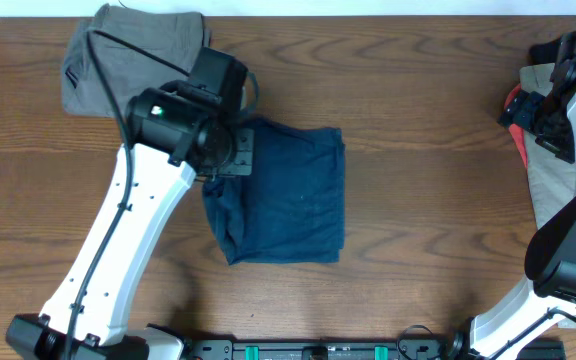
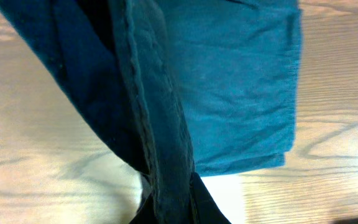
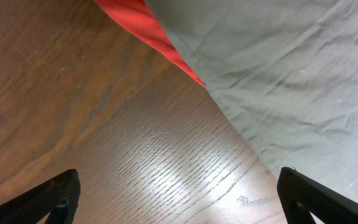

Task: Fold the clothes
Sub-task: 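Lower the folded edge onto the shorts' right half with the left gripper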

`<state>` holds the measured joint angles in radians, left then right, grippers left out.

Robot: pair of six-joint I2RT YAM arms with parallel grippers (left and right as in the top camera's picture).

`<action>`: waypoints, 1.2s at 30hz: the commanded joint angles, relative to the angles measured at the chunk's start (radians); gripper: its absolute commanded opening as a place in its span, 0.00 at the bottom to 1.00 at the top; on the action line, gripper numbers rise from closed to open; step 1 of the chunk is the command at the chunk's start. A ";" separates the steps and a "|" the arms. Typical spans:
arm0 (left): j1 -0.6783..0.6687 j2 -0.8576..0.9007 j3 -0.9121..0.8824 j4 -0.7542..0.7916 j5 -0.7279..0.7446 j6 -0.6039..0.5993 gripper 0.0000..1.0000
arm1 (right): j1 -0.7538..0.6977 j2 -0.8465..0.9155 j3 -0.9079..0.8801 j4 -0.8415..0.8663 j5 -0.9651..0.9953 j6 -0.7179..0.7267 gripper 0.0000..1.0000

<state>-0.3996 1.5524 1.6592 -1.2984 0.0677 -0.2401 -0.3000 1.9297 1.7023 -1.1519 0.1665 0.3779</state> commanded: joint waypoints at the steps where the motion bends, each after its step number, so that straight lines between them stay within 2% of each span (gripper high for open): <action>1: -0.024 0.015 -0.006 0.019 0.048 -0.009 0.06 | -0.002 0.000 0.015 0.000 0.012 -0.012 0.99; 22: -0.179 0.190 -0.018 0.144 0.109 0.026 0.06 | -0.002 0.000 0.015 0.000 0.012 -0.012 0.99; 31: -0.193 0.262 -0.018 0.146 0.112 0.026 0.06 | -0.002 0.000 0.015 0.000 0.012 -0.012 0.99; 36: -0.193 0.309 -0.019 0.149 0.169 0.030 0.06 | -0.002 0.000 0.015 0.000 0.012 -0.012 0.99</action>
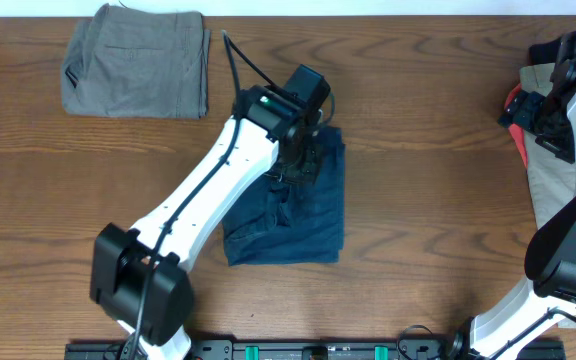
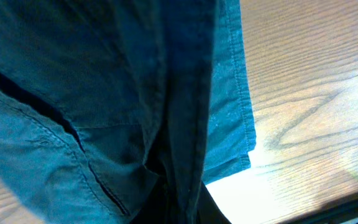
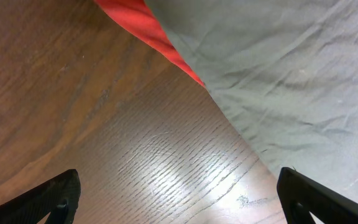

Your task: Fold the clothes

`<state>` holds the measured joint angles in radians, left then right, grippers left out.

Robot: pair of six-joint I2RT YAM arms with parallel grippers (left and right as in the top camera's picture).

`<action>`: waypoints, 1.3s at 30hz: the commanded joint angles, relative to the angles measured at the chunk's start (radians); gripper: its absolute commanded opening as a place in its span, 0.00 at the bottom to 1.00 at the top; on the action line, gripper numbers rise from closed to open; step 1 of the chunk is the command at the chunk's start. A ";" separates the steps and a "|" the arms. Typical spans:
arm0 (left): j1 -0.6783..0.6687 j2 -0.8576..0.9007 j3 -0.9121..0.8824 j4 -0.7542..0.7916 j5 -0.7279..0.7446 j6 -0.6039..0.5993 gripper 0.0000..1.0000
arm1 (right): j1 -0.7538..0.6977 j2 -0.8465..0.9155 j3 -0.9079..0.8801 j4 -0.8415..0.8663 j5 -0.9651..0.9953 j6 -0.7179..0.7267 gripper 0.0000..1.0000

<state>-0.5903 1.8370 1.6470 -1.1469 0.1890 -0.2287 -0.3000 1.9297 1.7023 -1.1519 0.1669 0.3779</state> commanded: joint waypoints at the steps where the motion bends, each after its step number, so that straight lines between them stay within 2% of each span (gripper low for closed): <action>1: -0.002 0.036 -0.007 -0.003 0.055 0.019 0.06 | -0.002 0.000 0.015 0.000 0.012 -0.012 0.99; 18: -0.002 0.130 -0.007 0.095 0.144 0.021 0.08 | -0.002 0.000 0.015 0.000 0.012 -0.012 0.99; 20: -0.002 0.130 -0.007 0.098 0.144 0.021 0.13 | -0.002 0.000 0.015 0.000 0.012 -0.012 0.99; 25: -0.002 0.130 -0.007 0.098 0.144 0.021 0.13 | -0.002 0.000 0.015 0.000 0.012 -0.012 0.99; 26: -0.002 0.130 -0.007 0.098 0.143 0.021 0.23 | -0.002 0.000 0.015 0.000 0.012 -0.012 0.99; 28: -0.002 0.130 -0.007 0.098 0.144 0.021 0.29 | -0.002 0.000 0.015 0.000 0.012 -0.012 0.99; 39: -0.002 0.130 -0.007 0.095 0.143 0.021 0.31 | -0.002 0.000 0.015 0.000 0.012 -0.012 0.99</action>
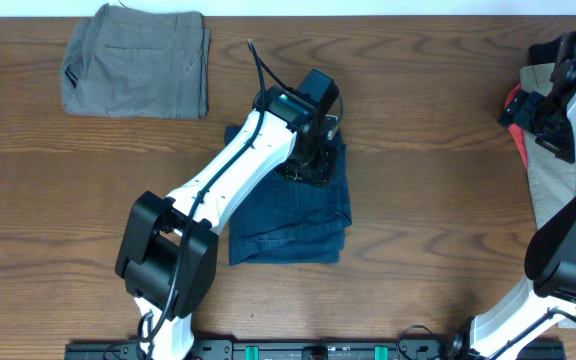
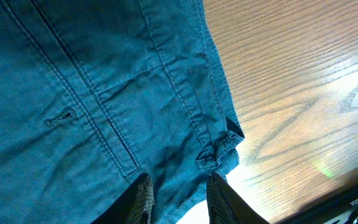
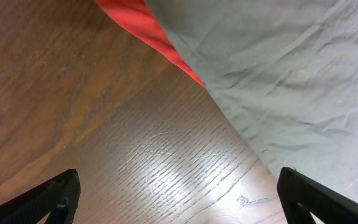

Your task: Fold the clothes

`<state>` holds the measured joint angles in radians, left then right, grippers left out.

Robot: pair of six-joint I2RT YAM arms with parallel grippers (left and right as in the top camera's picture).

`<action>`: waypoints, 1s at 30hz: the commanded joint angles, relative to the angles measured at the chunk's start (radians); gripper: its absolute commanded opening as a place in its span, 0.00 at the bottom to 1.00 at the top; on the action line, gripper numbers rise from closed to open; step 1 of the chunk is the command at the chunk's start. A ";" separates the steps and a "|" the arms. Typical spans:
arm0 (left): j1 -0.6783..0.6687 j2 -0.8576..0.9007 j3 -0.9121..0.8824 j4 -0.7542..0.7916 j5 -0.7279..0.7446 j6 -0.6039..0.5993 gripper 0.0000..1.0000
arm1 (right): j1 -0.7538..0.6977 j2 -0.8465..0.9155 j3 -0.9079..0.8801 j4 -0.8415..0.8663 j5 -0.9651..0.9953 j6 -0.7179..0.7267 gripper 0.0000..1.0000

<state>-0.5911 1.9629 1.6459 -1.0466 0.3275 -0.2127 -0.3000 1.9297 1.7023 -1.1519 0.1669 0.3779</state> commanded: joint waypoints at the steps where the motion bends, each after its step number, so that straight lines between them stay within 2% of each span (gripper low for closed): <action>1: -0.001 0.004 -0.006 -0.007 0.005 0.005 0.31 | -0.002 0.000 0.015 0.000 0.012 -0.012 0.99; 3: -0.001 0.004 -0.006 -0.018 0.005 0.005 0.30 | -0.002 0.000 0.015 0.000 0.012 -0.012 0.99; 7: -0.004 0.005 -0.007 -0.060 0.005 0.005 0.13 | -0.002 0.000 0.015 0.000 0.012 -0.012 0.99; 12: -0.019 0.006 -0.051 -0.045 0.005 0.005 0.07 | 0.000 0.000 0.015 0.000 0.012 -0.012 0.99; 19: -0.022 0.007 -0.207 0.074 0.013 -0.037 0.06 | -0.001 0.000 0.015 0.000 0.012 -0.012 0.99; 30: -0.024 0.007 -0.428 0.337 0.252 -0.064 0.06 | 0.000 0.000 0.015 0.000 0.012 -0.012 0.99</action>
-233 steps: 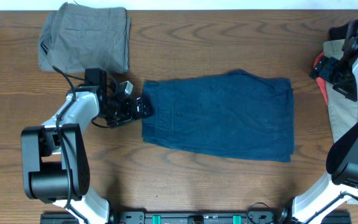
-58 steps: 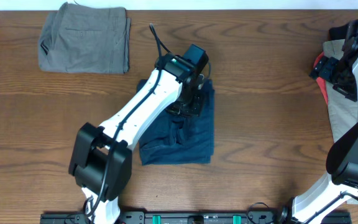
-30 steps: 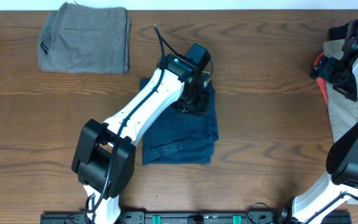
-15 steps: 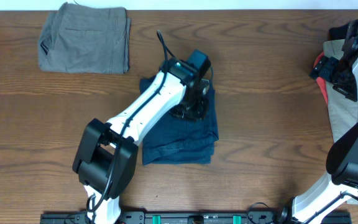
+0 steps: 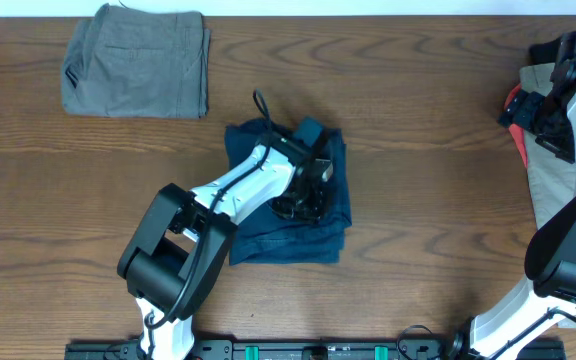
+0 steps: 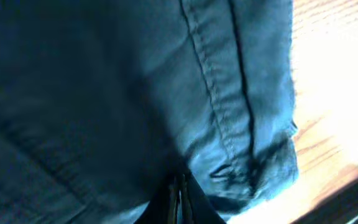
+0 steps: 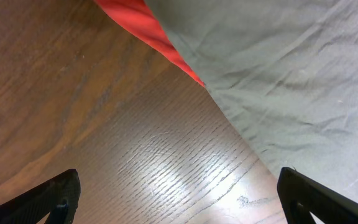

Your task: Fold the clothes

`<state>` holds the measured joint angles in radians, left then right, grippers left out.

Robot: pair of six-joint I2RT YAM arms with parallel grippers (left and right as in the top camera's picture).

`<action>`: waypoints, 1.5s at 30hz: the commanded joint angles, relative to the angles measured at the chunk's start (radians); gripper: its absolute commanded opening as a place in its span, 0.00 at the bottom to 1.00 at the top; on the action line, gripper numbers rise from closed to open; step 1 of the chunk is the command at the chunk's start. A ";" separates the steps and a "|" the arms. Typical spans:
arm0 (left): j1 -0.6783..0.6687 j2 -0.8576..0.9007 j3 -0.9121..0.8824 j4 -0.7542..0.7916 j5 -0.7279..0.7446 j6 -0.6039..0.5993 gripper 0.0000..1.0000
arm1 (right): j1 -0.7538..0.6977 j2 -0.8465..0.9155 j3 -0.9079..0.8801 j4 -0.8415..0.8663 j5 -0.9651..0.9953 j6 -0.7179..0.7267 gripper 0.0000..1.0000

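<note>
A dark blue garment [image 5: 268, 235] lies folded in the middle of the table. My left gripper [image 5: 304, 198] rests low on its right half. In the left wrist view the blue cloth [image 6: 135, 74] fills the frame and the left gripper [image 6: 179, 191] has its fingers closed together against the fabric, with nothing seen between them. My right gripper [image 7: 179, 205] hangs open over bare wood at the table's right edge, near a grey cloth [image 7: 278, 68] and a red cloth [image 7: 138, 22].
A folded grey garment [image 5: 138, 62] lies at the back left. Unfolded grey cloth [image 5: 546, 190] and a red piece [image 5: 514, 100] sit at the right edge beside the right arm [image 5: 558, 80]. Wooden table [image 5: 428, 230] surrounds the blue garment.
My left gripper was open over the upper right part of the blue garment; now it is shut and lower, near the garment's middle right. The right arm has not moved.
My left gripper was shut on the blue garment's left edge, held up. Then it had that edge over the garment's right side. Then it was open above the narrower folded garment, and now it is shut on top. The right gripper stayed open and still.
</note>
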<state>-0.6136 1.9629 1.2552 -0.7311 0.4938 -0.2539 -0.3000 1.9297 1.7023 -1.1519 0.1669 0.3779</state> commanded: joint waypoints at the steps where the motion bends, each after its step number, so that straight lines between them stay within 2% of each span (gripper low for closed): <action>1: -0.002 0.007 -0.054 0.037 0.105 -0.023 0.06 | 0.000 0.000 0.015 0.000 0.012 -0.012 0.99; 9: -0.002 -0.011 -0.064 0.036 0.117 -0.021 0.06 | 0.000 0.000 0.015 0.000 0.012 -0.012 0.99; 22: -0.003 -0.168 -0.060 0.045 0.123 -0.026 0.06 | 0.000 0.000 0.015 0.000 0.012 -0.012 0.99; 31: -0.021 -0.097 -0.060 0.050 0.116 -0.054 0.06 | 0.000 0.000 0.015 0.000 0.012 -0.012 0.99; 45: -0.085 0.024 -0.060 0.167 0.161 -0.092 0.06 | 0.000 0.000 0.015 0.000 0.012 -0.012 0.99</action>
<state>-0.6876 1.9583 1.1973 -0.5667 0.6369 -0.3389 -0.3000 1.9297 1.7023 -1.1519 0.1665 0.3779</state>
